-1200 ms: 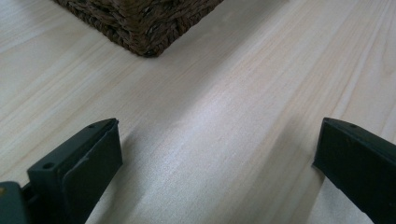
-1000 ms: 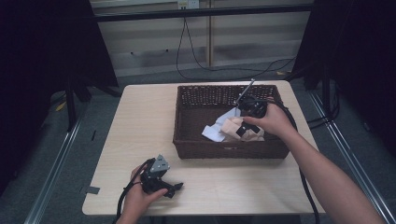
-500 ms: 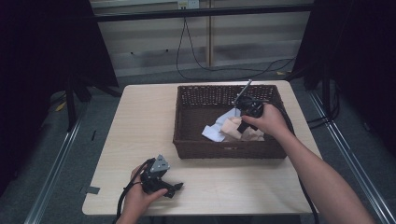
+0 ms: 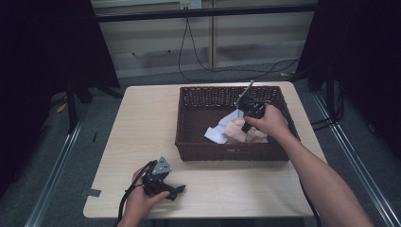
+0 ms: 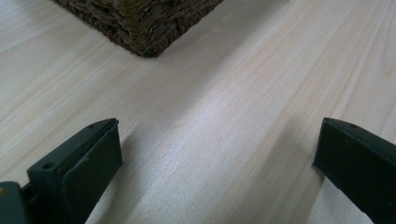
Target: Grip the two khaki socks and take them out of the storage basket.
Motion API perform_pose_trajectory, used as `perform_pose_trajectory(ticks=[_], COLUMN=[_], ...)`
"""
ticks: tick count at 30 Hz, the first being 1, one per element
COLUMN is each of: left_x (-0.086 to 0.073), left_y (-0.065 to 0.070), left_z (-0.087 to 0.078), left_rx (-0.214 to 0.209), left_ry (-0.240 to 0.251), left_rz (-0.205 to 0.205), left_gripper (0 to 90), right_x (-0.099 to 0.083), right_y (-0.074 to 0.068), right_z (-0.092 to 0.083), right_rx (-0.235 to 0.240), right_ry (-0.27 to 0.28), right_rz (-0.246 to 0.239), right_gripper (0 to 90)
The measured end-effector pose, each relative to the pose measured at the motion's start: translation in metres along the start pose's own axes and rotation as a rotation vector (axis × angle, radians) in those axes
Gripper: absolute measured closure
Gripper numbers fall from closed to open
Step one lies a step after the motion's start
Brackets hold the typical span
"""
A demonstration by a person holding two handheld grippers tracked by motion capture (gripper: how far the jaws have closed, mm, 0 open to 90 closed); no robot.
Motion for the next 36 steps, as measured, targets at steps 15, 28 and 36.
perform_pose_trajectory(ticks=[15,28,36], left_x=[0.0,0.0,0.0], left_y=[0.0,0.0,-0.001], left_z=[0.0,0.0,-0.001], left_rx=[-0.002,0.0,0.009], left_ry=[-0.006,-0.007,-0.008], left_rz=[0.001,0.001,0.007], left_gripper=[0.3,0.3,0.2], right_x=[-0.002,-0.005,-0.01], right_y=[0.001,-0.002,-0.003], right_z=[-0.065,-0.1,-0.12], right_rx=[0.021,0.051,0.069], right_ry=[0.013,0.035,0.046], right_rz=[0.014,0.017,0.018], right_gripper=[89.8,89.9,89.9])
Point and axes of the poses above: each handheld gripper's, and its own axes: z roughly forward along the jaws, x roughly out of its top, y roughly to its right, the point moved 9 cm from there along z, roughly forward along the jaws, and after that the axes turned 7 degrees about -y, right-handed, at the moved point
